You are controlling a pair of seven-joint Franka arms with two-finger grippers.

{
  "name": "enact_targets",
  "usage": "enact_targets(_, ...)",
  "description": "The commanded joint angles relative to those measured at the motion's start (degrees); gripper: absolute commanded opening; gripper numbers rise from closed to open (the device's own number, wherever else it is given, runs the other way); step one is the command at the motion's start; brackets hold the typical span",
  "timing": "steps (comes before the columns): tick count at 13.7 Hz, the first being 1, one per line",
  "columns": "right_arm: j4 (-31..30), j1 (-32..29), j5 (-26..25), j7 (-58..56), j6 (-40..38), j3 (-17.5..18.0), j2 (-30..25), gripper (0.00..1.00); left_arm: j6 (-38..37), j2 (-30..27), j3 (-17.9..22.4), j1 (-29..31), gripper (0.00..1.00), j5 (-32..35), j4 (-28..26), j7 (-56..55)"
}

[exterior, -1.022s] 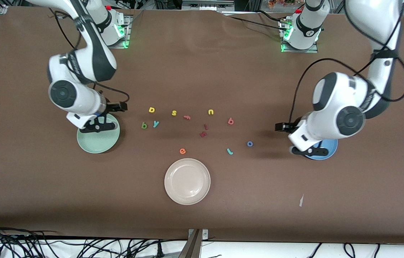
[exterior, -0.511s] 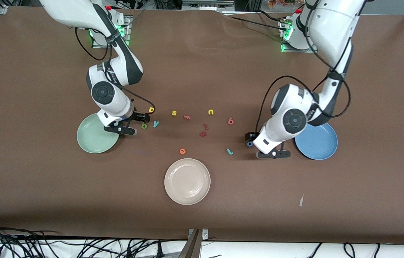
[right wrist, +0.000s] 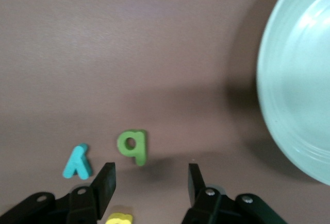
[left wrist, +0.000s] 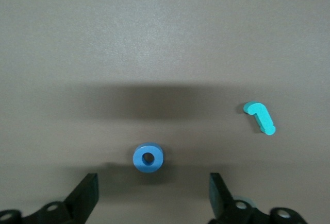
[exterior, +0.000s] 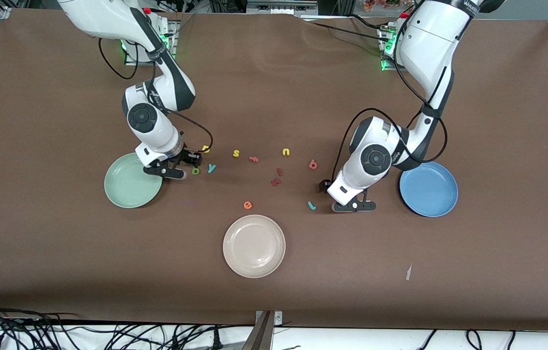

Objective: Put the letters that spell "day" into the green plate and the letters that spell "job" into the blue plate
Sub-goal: 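Grasp the green letter with the right gripper while the left gripper grasps blue o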

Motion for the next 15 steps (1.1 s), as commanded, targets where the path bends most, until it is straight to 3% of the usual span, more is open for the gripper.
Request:
enact_targets(1, 1.0, 0.9, -0.2, 1.5, 3.1, -0.3, 2.2, 0.66, 0.7, -0.2, 0.8, -0.9, 0.86, 1.6, -0.8, -0.5)
enact_targets(10, 3.3, 1.1, -2.7, 1.5, 6.1, -0.5, 5.8, 0.64, 0.6, 1.1, 0.8, -1.2, 0.69, 3.9, 0.0, -0.7)
enact_targets(12, 3.4, 1.1, -2.7, 1.5, 6.1, -0.5, 5.9, 0.52, 0.6, 1.3, 0.8, -1.2, 0.67, 4.7, 0.2, -0.7)
enact_targets(15, 3.5, 1.0, -2.8, 1.2, 6.1, -0.5, 6.1, 0.23, 0.0, 2.0, 0.9, -1.7, 0.65, 5.6, 1.1, -0.7)
